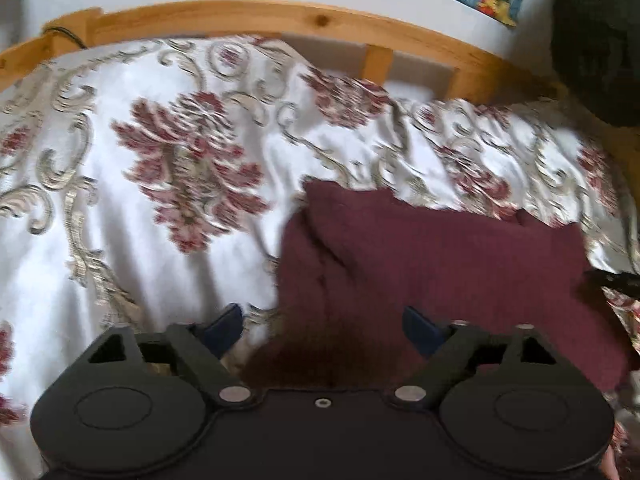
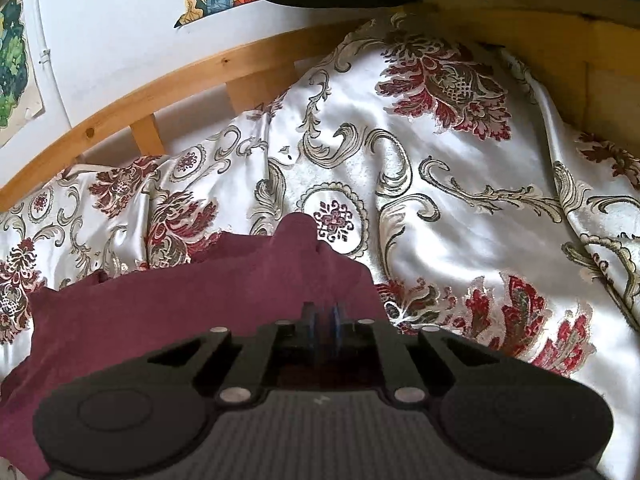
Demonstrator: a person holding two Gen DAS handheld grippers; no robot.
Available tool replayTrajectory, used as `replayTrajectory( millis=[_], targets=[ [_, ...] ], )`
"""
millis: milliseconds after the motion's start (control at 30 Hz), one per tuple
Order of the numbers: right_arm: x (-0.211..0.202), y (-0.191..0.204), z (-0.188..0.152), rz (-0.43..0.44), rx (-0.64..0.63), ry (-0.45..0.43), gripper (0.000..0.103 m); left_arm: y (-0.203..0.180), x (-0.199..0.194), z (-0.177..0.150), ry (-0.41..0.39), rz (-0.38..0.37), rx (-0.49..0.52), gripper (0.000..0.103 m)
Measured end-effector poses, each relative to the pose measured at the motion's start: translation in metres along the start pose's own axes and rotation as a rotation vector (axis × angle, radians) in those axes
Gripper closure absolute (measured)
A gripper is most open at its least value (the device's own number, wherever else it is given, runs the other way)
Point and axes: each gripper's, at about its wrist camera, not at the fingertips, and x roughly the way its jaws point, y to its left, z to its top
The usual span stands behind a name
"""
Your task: Fold small clothes
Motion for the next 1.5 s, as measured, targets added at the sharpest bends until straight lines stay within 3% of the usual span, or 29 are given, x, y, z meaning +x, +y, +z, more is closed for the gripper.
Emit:
replayTrajectory(
  millis=[133,300,333,433,533,767,933,1000,1067,1167,1200,1267,1300,1367,1467,1500],
  targets=[
    [0.003,-0.001,0.000,0.001,0.007,0.018,0.085,-0.006,0.015,-0.005,0.073,-0.044,0.027,0.058],
    [0.003,-0.002,-0.001,-0.004,0.014,0.019,0.084,-0.009,0.019,-0.011,0.094,-0.091,0.034,0.085],
    [0.003,-0.002,-0.001,-0.006,0.011,0.020,0.084,-0.009,0.018,-0.011,0.088,-0.085,0.037,0.098],
    [0.004,0.001,-0.002,-0.012,-0.013,0.020,0.085,-0.007,0.011,-0.012,0.062,-0.026,0.015,0.099],
    [0.002,0.004,-0.001,-0.023,-0.044,0.011,0.097,-0.004,0.000,-0.012,0.033,-0.002,-0.022,0.099],
    [0.005,0.008,-0.004,-0.058,-0.085,0.040,0.098,0.008,0.005,-0.021,0.098,0.025,-0.111,0.099],
    [0.004,0.008,-0.005,-0.067,-0.101,0.039,0.097,0.007,0.007,-0.021,0.095,0.019,-0.105,0.098],
    [0.003,0.007,-0.006,-0.072,-0.109,0.035,0.095,0.008,0.007,-0.021,0.091,0.007,-0.110,0.096],
    [0.000,0.008,-0.006,-0.081,-0.117,0.034,0.090,0.009,0.007,-0.021,0.092,0.003,-0.115,0.088],
    [-0.009,0.009,-0.007,-0.082,-0.124,0.030,0.071,0.009,0.004,-0.019,0.089,0.005,-0.119,0.074],
    [-0.012,0.008,-0.008,-0.078,-0.128,0.027,0.059,0.008,0.002,-0.019,0.086,0.000,-0.118,0.070],
    [-0.020,0.009,-0.009,-0.077,-0.131,0.024,0.052,0.007,-0.001,-0.017,0.075,-0.007,-0.113,0.045],
    [-0.024,0.008,-0.011,-0.077,-0.131,0.025,0.051,0.005,-0.004,-0.016,0.066,0.002,-0.110,0.039],
    [-0.032,0.008,-0.013,-0.080,-0.122,0.027,0.040,0.004,-0.010,-0.015,0.033,0.024,-0.099,0.017],
    [-0.044,0.008,-0.016,-0.077,-0.095,0.031,0.022,0.002,-0.015,-0.014,-0.002,0.049,-0.083,0.001],
    [-0.049,0.010,-0.019,-0.076,-0.085,0.031,0.014,0.002,-0.015,-0.014,-0.007,0.061,-0.085,0.001]
  ],
)
